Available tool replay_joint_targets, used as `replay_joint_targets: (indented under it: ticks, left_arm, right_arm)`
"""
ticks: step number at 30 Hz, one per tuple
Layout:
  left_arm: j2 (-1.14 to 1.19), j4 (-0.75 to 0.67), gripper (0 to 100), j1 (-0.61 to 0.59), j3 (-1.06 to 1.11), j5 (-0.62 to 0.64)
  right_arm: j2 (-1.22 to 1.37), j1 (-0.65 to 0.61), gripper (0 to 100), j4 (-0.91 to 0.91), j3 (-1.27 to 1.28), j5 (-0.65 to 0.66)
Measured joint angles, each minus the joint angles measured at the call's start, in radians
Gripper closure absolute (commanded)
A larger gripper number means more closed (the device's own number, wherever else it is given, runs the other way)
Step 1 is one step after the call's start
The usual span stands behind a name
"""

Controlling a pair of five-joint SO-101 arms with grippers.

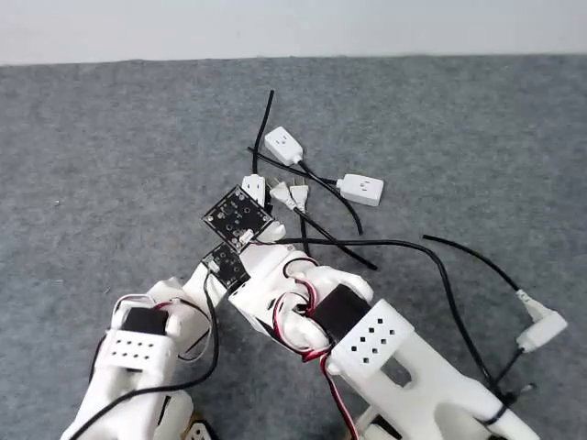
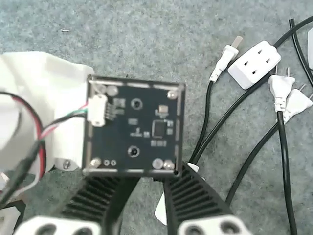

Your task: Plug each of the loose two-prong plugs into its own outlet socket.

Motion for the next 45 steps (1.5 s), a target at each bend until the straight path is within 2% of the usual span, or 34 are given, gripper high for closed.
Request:
replay_joint_targets:
  ticks: [4,8,19,37,45]
  left_arm:
    - [-0.012,-0.061,98,-0.066,0.003,0.166]
    - [-0.015,-0.086,98,-0.091,0.009,0.247]
    - [-0.017,-0.095,98,-0.091,0.009,0.261]
    - [-0.017,-0.095,98,-0.091,0.009,0.236]
    - [-0.017,-0.095,98,-0.091,0.009,0.236]
  right_arm:
    - [0.0,0.066,99.1,0.0,0.0,0.009]
    - [0.011,0.133,99.1,0.002,0.0,0.048]
    - [0.011,0.229,99.1,-0.017,0.086,0.101]
    - [0.006,0.213,99.1,-0.063,0.215,0.106]
    - [-0.06,0.21,99.1,-0.072,0.238,0.066]
